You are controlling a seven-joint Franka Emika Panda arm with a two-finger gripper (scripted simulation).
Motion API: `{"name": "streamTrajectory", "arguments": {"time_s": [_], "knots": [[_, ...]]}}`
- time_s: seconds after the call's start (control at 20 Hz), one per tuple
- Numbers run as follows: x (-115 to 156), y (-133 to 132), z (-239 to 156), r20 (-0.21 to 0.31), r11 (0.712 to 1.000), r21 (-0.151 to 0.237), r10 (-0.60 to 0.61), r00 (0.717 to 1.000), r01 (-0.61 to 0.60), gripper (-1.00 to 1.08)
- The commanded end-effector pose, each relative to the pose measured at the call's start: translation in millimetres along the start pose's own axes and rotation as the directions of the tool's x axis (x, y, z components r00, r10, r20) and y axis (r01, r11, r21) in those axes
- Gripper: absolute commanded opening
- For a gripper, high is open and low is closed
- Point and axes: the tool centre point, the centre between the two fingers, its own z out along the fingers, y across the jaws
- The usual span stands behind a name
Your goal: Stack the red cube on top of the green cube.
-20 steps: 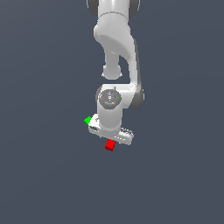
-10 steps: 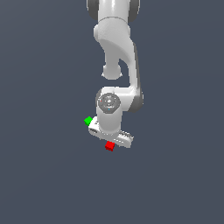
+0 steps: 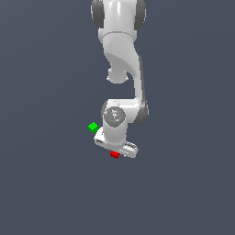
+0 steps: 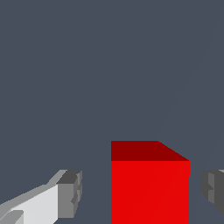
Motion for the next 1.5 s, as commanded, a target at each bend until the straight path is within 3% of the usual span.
{"name": "streamTrajectory", "arguments": {"time_s": [0.0, 0.2, 0.25, 0.95, 1.45], "knots": [[0, 0, 8, -0.001, 1.0, 0.001, 0.001, 1.0, -0.001, 1.0], [2, -1, 10, -0.001, 1.0, 0.001, 0.001, 1.0, -0.001, 1.0], [2, -1, 10, -0.001, 1.0, 0.001, 0.001, 1.0, -0.001, -1.0], [1, -1, 5, 0.0, 1.0, 0.001, 0.0, 1.0, 0.0, -1.0], [0, 0, -52, -0.001, 1.0, 0.001, 0.001, 1.0, -0.001, -1.0]]}}
